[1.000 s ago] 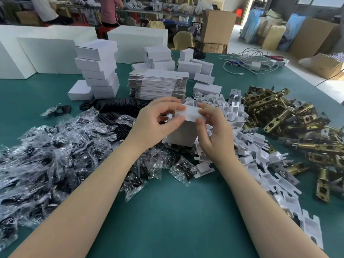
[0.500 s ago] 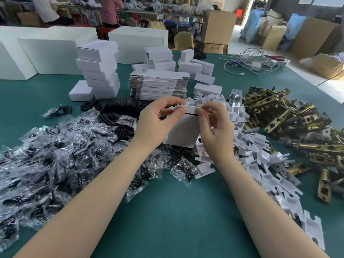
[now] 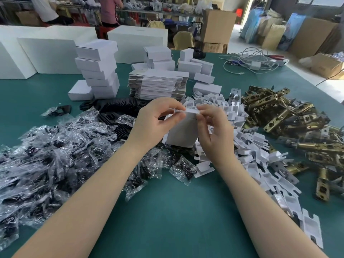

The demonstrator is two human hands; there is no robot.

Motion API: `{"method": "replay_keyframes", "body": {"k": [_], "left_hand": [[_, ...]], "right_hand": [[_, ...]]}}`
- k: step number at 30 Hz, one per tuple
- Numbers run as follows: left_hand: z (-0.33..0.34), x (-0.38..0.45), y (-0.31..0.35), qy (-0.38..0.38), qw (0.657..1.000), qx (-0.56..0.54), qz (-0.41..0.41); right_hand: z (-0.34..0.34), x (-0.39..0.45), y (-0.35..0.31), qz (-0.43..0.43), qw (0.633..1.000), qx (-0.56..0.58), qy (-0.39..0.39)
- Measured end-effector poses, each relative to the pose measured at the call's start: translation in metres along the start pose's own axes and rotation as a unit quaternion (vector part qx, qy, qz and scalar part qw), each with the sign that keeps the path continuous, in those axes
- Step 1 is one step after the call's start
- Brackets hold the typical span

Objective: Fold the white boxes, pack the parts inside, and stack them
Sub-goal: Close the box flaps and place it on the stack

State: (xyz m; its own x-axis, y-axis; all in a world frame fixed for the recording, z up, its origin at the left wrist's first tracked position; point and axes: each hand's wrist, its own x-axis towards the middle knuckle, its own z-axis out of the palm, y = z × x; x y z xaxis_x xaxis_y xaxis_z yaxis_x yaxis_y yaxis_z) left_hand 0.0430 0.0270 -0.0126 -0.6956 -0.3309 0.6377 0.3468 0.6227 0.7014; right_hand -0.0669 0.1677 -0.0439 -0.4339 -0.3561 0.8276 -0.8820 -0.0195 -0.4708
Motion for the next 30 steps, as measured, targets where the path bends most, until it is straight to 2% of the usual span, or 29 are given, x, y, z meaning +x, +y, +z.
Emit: {"method": "replay_keyframes", "body": {"k": [13,23,27,30], "left_hand": [[0.003,-0.003,-0.008,0.020,0.996,-0.081,0.011],[-0.004,-0.005,-0.010,0.016,0.998,0.019,0.063],[-0.006,-0.004,-0.008,0.000,0.999,0.032,0.020],[0.001,-0.003,-0.008,-0.036,0.997,0.001,-0.072]], "right_hand": [[0.001,-0.003,-0.001,0.034,0.999,0.024,-0.006],[0.003,-0.010,0.004,-0.026,0.998,-0.033,-0.039],[0.005,-0.011,0.006,-0.017,0.999,-0.011,-0.031],[0.008,-0.009,0.004,0.037,0.999,0.024,-0.004]]}}
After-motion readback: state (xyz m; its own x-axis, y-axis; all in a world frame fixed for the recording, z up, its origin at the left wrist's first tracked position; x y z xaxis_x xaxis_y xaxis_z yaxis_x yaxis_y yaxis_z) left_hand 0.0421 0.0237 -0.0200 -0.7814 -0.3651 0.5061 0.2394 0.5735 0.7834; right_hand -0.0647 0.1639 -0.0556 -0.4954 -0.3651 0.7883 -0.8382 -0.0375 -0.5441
